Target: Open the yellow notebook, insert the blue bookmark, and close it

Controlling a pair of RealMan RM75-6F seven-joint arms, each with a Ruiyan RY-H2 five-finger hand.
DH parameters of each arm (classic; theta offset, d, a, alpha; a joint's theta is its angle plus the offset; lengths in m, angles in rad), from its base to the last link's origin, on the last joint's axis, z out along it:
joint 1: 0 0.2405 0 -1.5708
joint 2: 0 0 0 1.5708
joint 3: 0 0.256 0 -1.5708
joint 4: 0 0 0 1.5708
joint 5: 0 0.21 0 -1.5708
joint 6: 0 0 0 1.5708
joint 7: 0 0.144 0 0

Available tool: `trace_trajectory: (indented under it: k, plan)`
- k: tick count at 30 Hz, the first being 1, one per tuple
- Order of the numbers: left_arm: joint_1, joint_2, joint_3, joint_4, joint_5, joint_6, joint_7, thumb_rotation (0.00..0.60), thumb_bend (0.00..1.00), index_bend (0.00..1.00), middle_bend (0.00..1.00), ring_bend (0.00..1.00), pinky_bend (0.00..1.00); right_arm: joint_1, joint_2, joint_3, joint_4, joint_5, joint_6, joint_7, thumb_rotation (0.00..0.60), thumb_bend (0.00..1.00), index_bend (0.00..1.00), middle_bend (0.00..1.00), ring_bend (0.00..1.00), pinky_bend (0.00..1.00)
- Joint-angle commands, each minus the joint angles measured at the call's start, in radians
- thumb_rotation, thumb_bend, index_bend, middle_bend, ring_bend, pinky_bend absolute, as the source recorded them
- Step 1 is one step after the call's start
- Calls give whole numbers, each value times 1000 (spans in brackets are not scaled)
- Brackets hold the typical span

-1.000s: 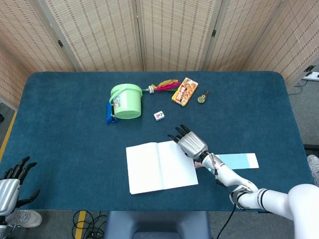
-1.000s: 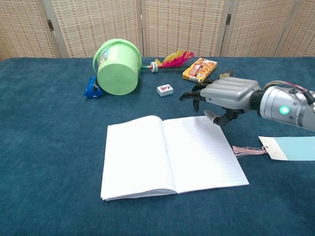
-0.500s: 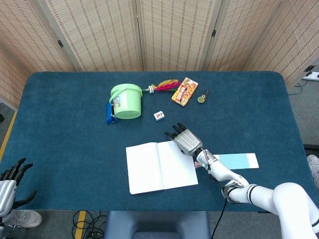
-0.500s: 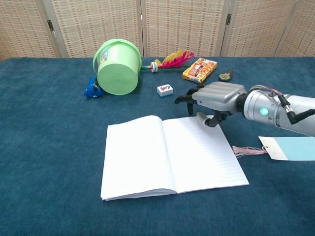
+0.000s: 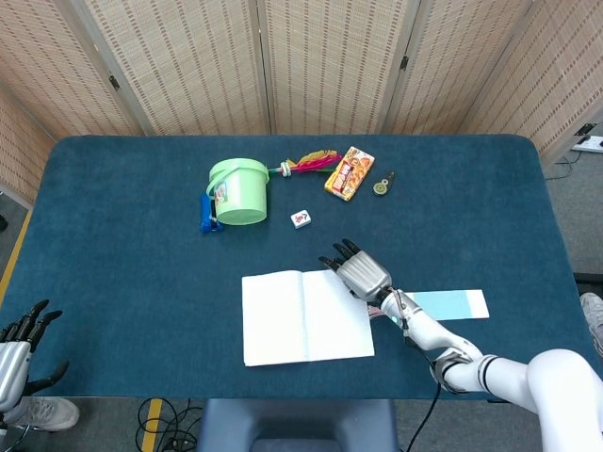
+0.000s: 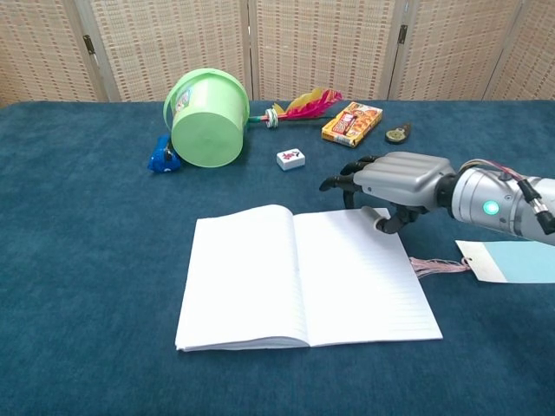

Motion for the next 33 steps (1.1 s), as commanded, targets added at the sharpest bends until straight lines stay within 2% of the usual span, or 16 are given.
trace_trajectory:
  k: [1,9,11,13,15,18,22,28,33]
  plan:
    - [-1,0,1,-1,0,-2,1,600,293,182,77,167,225,-20,24,-14,-32,-5,15,-2,600,683,101,330,55,0]
    - [-5,-1,3,-8,5,-7,6,600,293,181,72,167,225,-65,66,-40,-98,-21,63,-27,600,680,101,331,55,0]
    - [-4,-1,2,-8,6,-5,5,600,293,181,72,167,225,-77,76,-36,-109,-20,84,-32,600,647,101,319,56,0]
    - [-4,0,1,-9,5,-3,5,600,293,181,72,167,225,-93,93,-27,-127,-18,117,-38,600,546,101,286,56,0]
    - [-4,0,1,-9,5,-3,4,600,293,181,72,167,225,-110,112,-18,-150,-15,153,-46,600,390,101,262,56,0]
    - [-5,1,-2,-9,3,-1,2,600,292,181,72,167,225,-151,169,-12,-215,-2,213,-69,600,243,101,251,55,0]
    - [-7,-1,-4,-6,0,-6,2,600,293,181,72,167,225,-208,247,-26,-302,30,255,-112,600,144,101,223,55,0]
    - [-18,-9,-4,-5,6,-18,5,600,293,181,72,167,225,-286,326,-55,-394,75,299,-162,600,115,101,132,26,0]
    - [-25,-14,-6,-7,7,-26,9,600,293,181,72,168,225,-330,340,-88,-379,86,296,-161,600,142,142,118,2,0]
